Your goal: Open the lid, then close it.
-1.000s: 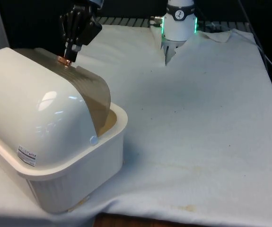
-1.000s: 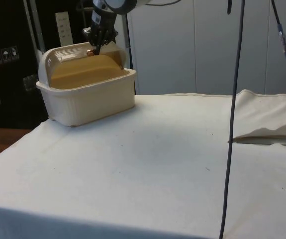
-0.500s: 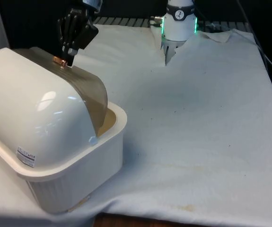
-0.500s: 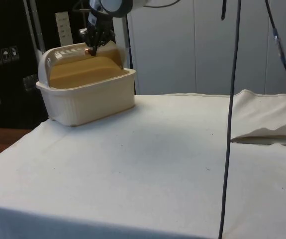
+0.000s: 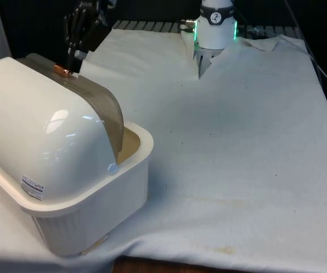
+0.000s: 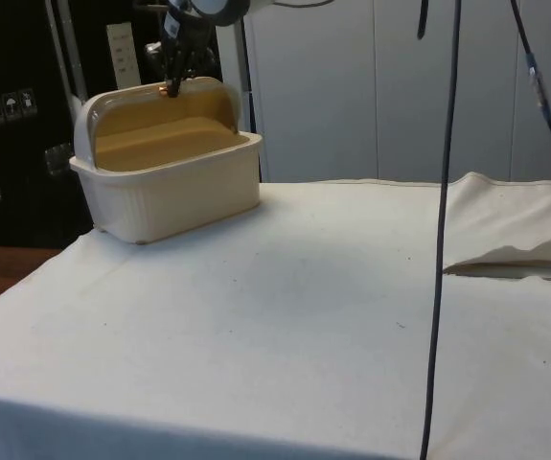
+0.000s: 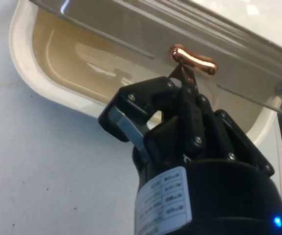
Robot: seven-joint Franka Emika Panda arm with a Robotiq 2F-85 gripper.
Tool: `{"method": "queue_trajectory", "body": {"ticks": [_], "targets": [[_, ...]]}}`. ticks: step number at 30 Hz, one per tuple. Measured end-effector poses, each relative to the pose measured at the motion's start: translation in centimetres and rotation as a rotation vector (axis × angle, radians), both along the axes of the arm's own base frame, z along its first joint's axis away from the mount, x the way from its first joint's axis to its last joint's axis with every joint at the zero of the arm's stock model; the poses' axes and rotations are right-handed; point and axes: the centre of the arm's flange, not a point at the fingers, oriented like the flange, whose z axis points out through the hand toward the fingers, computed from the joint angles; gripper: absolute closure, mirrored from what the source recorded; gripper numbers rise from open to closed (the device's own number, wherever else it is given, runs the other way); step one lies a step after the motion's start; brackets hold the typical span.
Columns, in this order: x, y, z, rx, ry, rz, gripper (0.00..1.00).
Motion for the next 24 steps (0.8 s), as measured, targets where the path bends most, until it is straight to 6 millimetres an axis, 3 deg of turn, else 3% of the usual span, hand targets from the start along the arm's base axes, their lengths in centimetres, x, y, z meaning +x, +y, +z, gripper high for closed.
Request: {"method": "queue_trajectory", "body": {"ticks": [11,24], "targets": [[1.6,-0.3,-1.7,0.013,-0.012,-0.046,1.00],[2.0,-0.6,-0.6,0.015,-0.056,-0.071,1.00]]}}
